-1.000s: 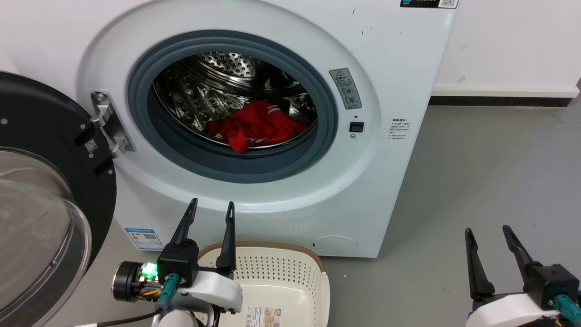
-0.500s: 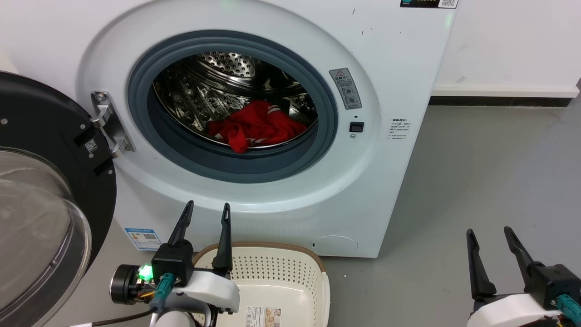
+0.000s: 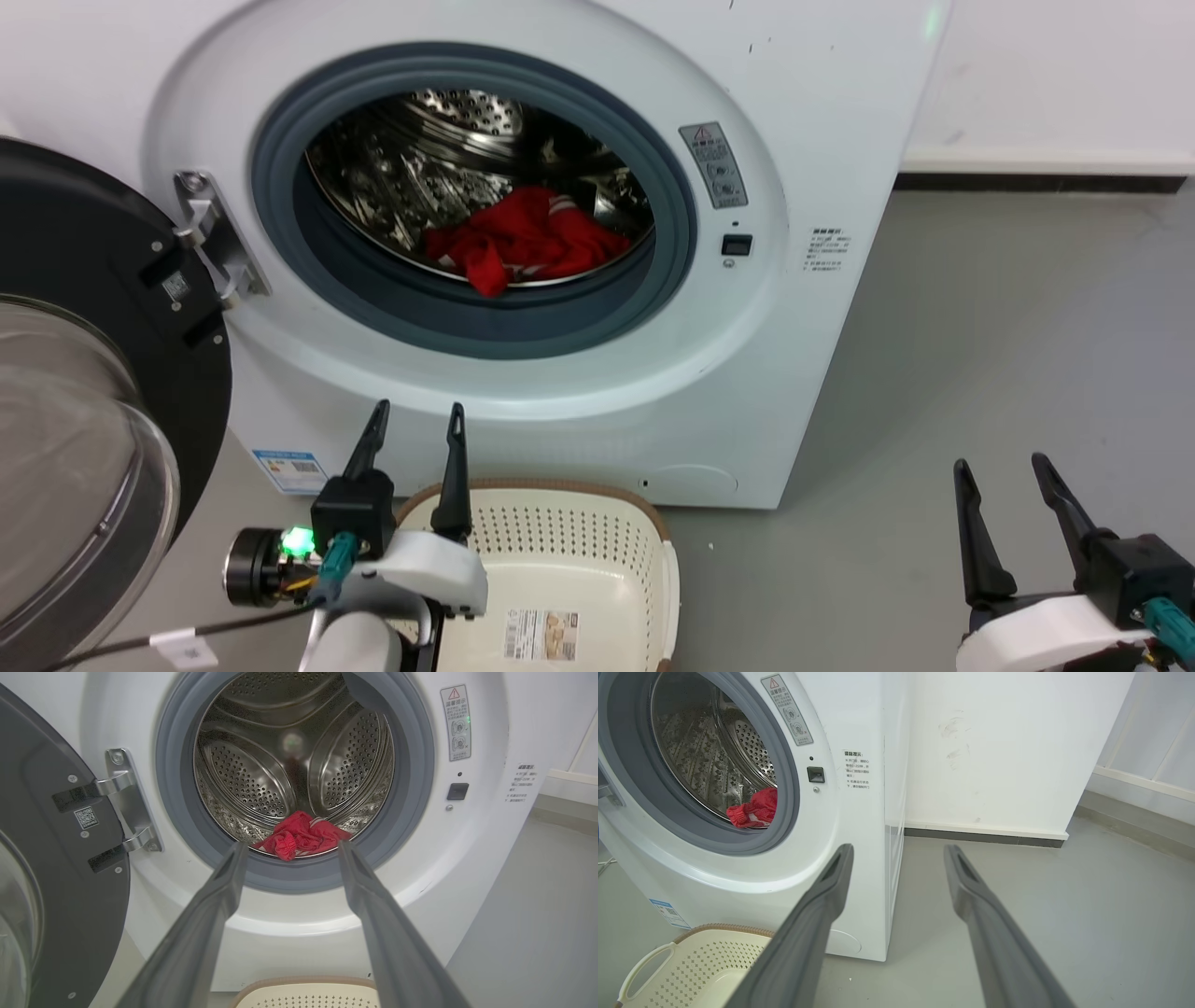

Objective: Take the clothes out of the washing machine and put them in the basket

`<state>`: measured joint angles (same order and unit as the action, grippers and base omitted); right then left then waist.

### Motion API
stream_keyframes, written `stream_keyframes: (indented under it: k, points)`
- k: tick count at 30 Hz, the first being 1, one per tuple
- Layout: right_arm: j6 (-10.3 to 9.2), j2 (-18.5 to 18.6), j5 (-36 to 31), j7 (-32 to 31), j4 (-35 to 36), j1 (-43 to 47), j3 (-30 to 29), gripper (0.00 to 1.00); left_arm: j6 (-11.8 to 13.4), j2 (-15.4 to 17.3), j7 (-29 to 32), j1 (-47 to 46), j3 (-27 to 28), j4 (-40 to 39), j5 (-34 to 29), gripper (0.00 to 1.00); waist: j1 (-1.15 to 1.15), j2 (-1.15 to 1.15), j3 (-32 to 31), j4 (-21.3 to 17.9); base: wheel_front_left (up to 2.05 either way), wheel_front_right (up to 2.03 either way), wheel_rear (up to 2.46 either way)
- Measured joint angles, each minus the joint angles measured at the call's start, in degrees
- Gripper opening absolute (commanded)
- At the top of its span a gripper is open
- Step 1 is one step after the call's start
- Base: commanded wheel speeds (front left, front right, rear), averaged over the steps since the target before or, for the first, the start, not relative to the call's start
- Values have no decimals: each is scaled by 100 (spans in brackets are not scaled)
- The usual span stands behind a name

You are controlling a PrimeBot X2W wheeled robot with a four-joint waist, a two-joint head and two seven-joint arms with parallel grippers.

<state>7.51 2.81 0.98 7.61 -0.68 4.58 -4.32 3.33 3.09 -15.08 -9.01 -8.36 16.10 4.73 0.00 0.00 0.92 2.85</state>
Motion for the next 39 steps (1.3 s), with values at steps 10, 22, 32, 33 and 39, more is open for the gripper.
stream_keyframes:
  k: [10,22,32,33,39]
  points:
    - [0,3,52,-31,302,-286,138,100,20,43,0,-1043,221,1002,60,100,0,0,717,-80,0,0,0]
    - [0,5,213,96,356,-816,412,100,-81,415,0,-2876,487,2487,146,100,1,0,1802,-355,0,0,0]
    - [0,7,382,302,190,-1151,690,100,-213,872,116,-4649,433,3839,79,100,1,0,2503,-775,0,0,0]
    - [0,9,408,315,178,-1182,709,100,-230,914,171,-4818,415,3949,67,100,1,0,2573,-819,0,0,0]
    - [0,9,588,450,64,-1404,893,100,-257,1277,455,-5719,314,4446,-44,100,1,0,3026,-1099,0,0,0]
